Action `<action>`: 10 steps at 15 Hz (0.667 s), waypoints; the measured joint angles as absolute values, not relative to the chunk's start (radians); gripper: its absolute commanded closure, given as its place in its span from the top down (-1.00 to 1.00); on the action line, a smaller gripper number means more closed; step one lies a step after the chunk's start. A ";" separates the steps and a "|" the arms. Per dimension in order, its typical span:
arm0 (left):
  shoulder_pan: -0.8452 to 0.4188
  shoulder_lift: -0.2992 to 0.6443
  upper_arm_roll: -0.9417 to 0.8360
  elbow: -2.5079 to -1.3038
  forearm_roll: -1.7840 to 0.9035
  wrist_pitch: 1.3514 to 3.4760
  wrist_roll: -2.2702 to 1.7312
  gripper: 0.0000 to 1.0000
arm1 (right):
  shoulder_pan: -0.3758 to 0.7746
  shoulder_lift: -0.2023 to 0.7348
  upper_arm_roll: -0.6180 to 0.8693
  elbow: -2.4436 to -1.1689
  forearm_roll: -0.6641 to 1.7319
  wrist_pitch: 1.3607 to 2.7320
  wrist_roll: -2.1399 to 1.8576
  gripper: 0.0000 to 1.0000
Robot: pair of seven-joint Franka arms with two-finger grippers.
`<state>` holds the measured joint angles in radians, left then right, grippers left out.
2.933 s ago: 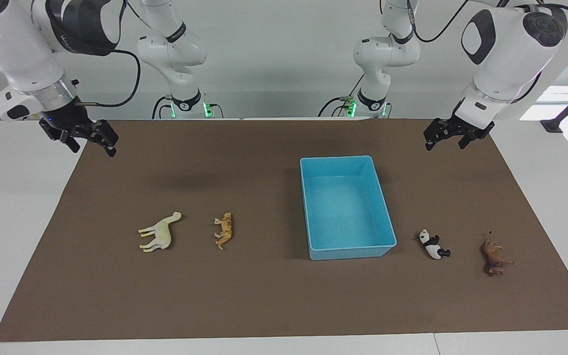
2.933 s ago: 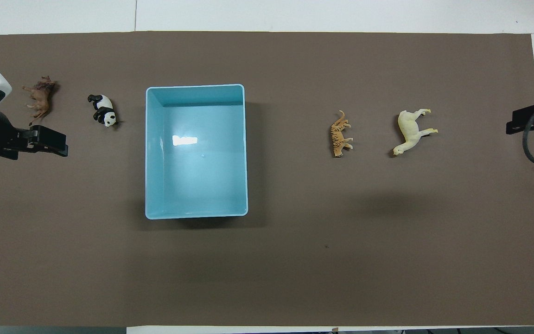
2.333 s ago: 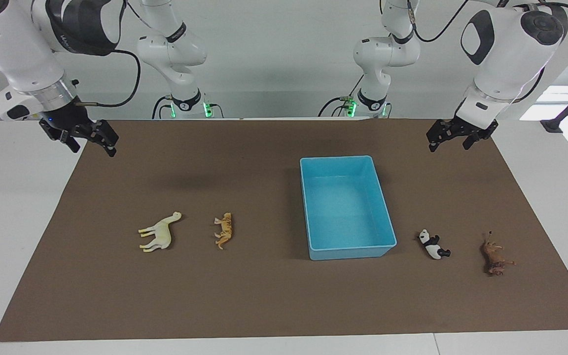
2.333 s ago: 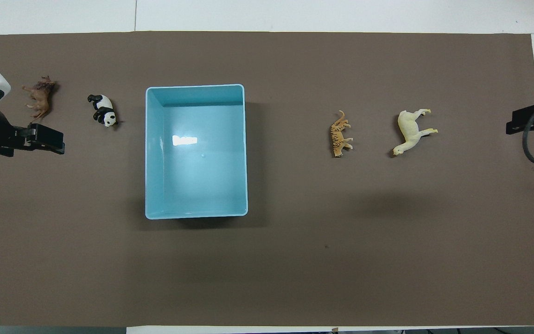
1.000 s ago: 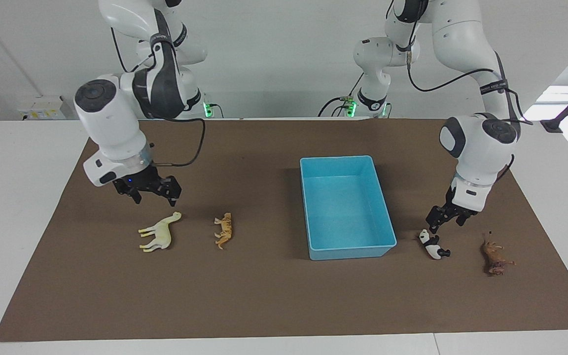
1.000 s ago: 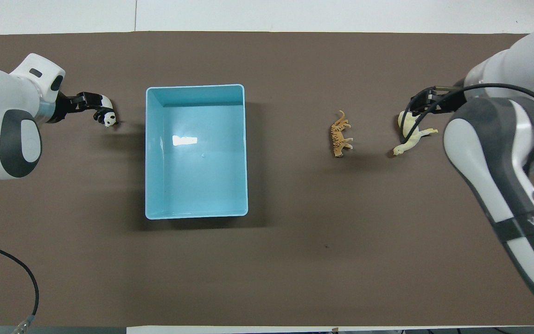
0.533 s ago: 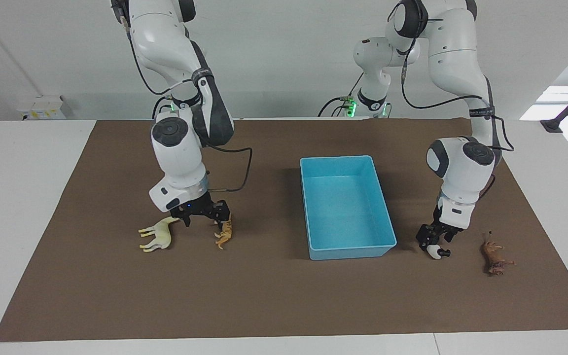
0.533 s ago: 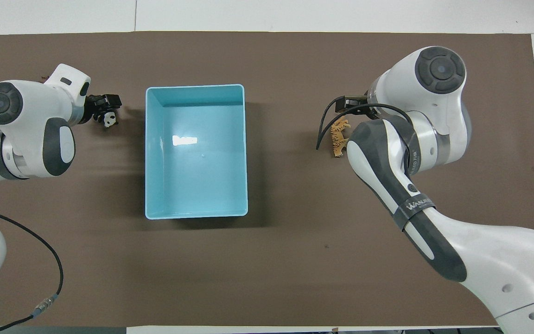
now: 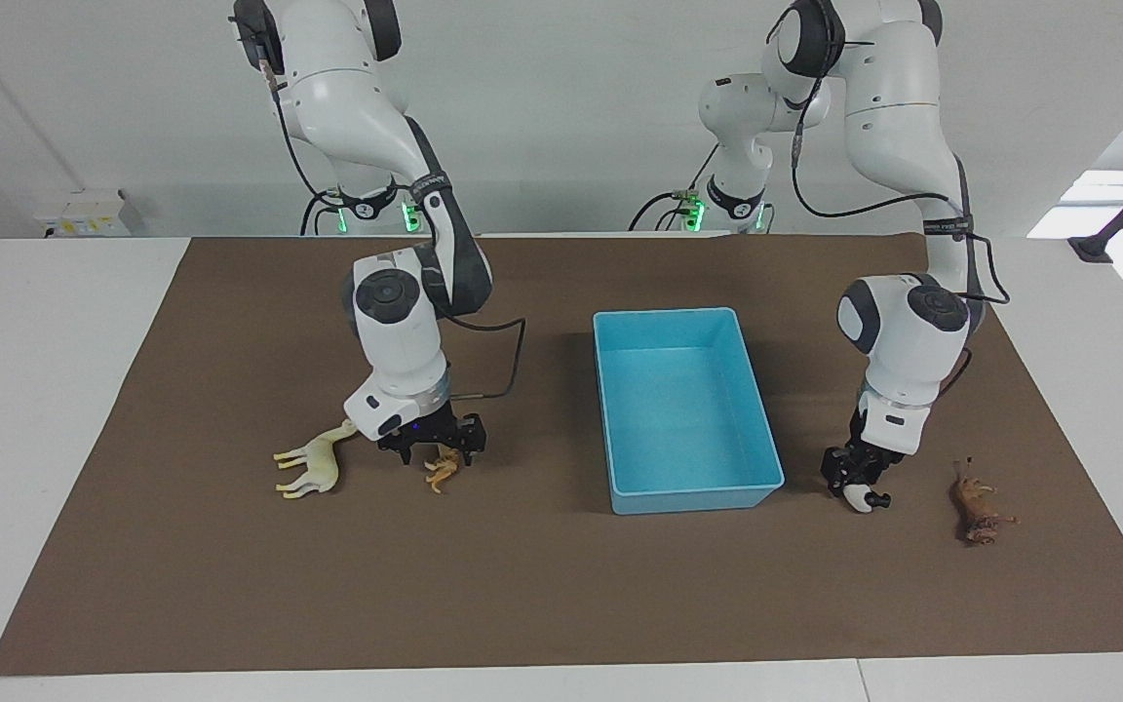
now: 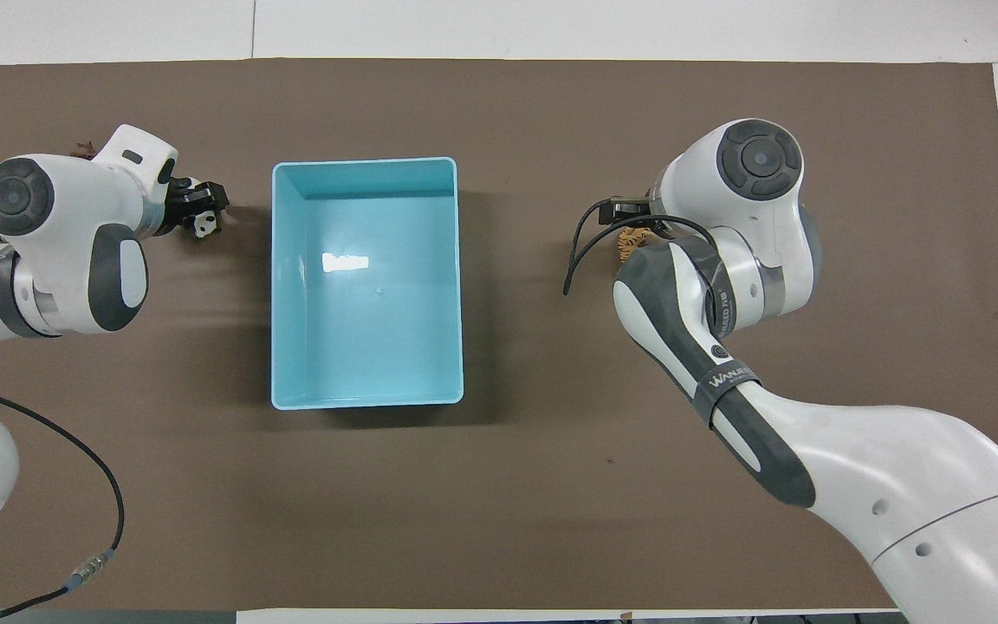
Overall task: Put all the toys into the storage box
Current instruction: 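Grasp the panda with the left gripper while the right gripper grasps the tiger, then drop the panda into the blue box with the left gripper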
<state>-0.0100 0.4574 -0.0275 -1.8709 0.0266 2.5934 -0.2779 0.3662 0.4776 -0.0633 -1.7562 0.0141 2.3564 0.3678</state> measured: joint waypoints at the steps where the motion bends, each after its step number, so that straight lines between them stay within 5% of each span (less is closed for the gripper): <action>1: -0.010 0.457 -0.028 -1.865 0.027 2.581 -0.279 -0.86 | 0.370 0.481 -0.063 -1.766 0.014 2.364 0.368 1.00; 8: -0.032 0.423 -0.052 -1.589 0.026 2.139 -0.394 -0.85 | 0.371 0.481 -0.067 -1.806 0.013 2.408 0.363 0.80; 9: -0.062 0.403 -0.060 -1.575 0.026 2.093 -0.456 -0.85 | 0.371 0.481 -0.067 -1.819 0.013 2.421 0.363 0.52; 10: -0.103 0.382 -0.065 -1.572 0.026 2.054 -0.522 -0.83 | 0.371 0.481 -0.067 -1.827 0.013 2.426 0.363 -0.08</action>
